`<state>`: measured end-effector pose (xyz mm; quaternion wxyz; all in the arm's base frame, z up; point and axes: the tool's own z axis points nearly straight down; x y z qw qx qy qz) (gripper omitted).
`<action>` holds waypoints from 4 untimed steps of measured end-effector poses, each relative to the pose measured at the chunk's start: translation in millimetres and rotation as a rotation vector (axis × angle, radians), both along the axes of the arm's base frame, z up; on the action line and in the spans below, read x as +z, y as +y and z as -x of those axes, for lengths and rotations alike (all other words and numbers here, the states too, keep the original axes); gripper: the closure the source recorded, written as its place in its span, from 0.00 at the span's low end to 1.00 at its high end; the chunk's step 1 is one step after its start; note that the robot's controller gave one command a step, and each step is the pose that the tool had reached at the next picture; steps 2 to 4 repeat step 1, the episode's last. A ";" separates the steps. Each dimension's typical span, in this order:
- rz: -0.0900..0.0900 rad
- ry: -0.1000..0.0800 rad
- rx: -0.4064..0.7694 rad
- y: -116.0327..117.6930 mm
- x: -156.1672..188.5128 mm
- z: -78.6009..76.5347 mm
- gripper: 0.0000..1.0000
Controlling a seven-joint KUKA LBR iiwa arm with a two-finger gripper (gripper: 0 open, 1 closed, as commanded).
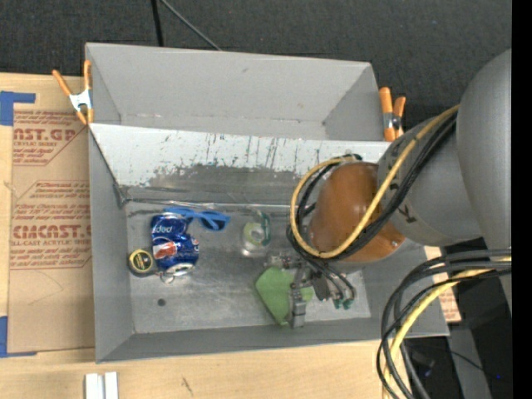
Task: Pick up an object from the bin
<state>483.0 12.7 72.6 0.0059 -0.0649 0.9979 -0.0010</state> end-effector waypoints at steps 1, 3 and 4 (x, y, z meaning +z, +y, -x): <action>-0.001 0.003 0.014 10.3 132.7 -6.4 1.00; -0.001 0.003 0.014 10.3 132.7 -6.4 1.00; -0.001 0.003 0.014 10.3 132.7 -6.4 1.00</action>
Offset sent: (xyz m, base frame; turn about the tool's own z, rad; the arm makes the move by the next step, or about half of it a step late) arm 0.0044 0.0100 0.1291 -0.0141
